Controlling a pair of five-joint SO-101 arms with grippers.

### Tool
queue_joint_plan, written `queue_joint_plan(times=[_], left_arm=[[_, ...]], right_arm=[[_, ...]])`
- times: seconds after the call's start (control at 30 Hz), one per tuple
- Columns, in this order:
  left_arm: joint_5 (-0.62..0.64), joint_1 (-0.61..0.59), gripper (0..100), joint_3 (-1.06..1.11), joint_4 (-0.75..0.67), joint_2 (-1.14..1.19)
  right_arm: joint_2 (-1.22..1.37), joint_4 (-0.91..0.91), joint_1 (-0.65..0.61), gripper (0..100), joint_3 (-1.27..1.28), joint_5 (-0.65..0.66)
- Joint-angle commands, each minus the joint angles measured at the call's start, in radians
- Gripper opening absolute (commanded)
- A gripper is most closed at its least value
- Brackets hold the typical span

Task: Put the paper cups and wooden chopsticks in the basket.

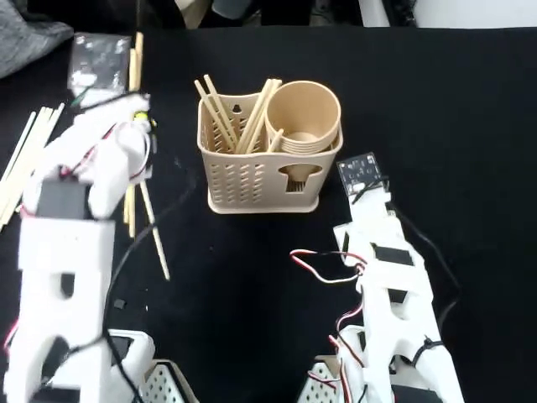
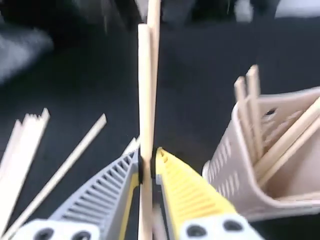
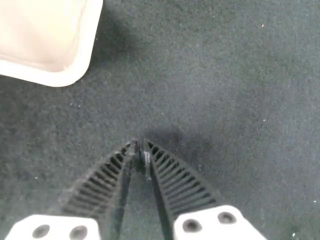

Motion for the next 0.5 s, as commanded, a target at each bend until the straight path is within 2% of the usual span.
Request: queue_joint_plan(times=[0.0, 0.3, 0.47], left_arm=[[0.012, 0.013, 3, 0.053, -0.091, -0.193], [0.023, 0.013, 3, 0.173, -0.206, -0.500], [0.183, 0.016, 3, 0.246, -0.325, -0.687]], right_arm=[[-0.025, -0.011, 0.012, 1.2, -0.007, 0.009], [-0.025, -0.011, 0.012, 1.2, -0.007, 0.009], [-0.025, -0.011, 0.012, 1.2, -0.007, 0.009]])
